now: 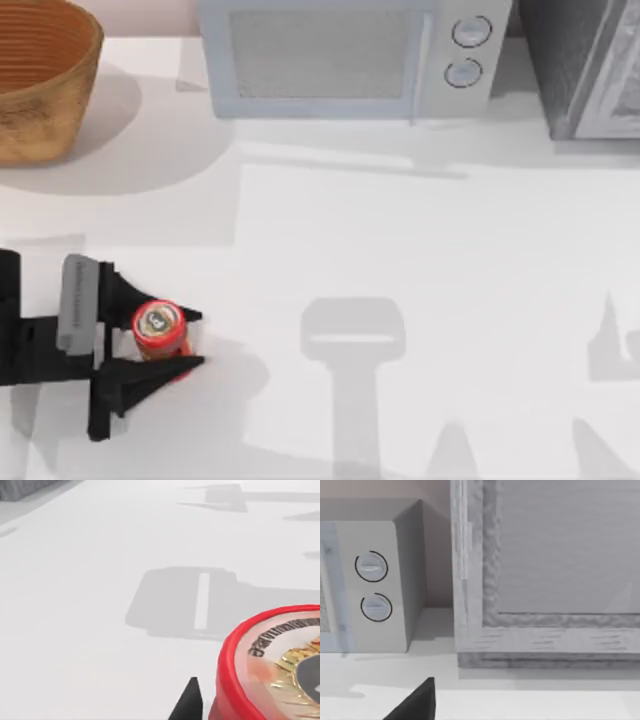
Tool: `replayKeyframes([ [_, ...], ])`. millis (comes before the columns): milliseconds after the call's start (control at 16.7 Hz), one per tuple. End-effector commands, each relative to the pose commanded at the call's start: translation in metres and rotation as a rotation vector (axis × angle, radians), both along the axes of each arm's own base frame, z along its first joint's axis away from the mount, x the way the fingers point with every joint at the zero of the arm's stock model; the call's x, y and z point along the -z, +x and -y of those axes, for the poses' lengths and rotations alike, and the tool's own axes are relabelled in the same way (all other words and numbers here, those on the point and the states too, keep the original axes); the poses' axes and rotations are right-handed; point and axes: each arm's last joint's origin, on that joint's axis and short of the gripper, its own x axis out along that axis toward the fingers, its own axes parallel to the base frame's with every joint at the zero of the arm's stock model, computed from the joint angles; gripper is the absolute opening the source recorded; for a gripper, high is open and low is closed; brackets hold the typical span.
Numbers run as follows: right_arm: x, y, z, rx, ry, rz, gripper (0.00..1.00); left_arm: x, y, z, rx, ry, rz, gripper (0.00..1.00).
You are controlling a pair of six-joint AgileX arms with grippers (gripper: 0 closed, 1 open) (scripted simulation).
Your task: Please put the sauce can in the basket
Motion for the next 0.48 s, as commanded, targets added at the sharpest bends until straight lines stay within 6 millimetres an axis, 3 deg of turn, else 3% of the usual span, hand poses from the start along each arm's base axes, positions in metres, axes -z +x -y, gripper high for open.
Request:
replayKeyframes([
  [120, 0.0, 0.0, 0.0, 0.0, 0.0, 0.0, 1.0, 0.0, 0.0, 0.0, 0.0, 0.0, 0.0, 0.0],
  [480, 0.0, 0.0, 0.0, 0.0, 0.0, 0.0, 1.0, 0.0, 0.0, 0.0, 0.0, 0.0, 0.0, 0.0],
])
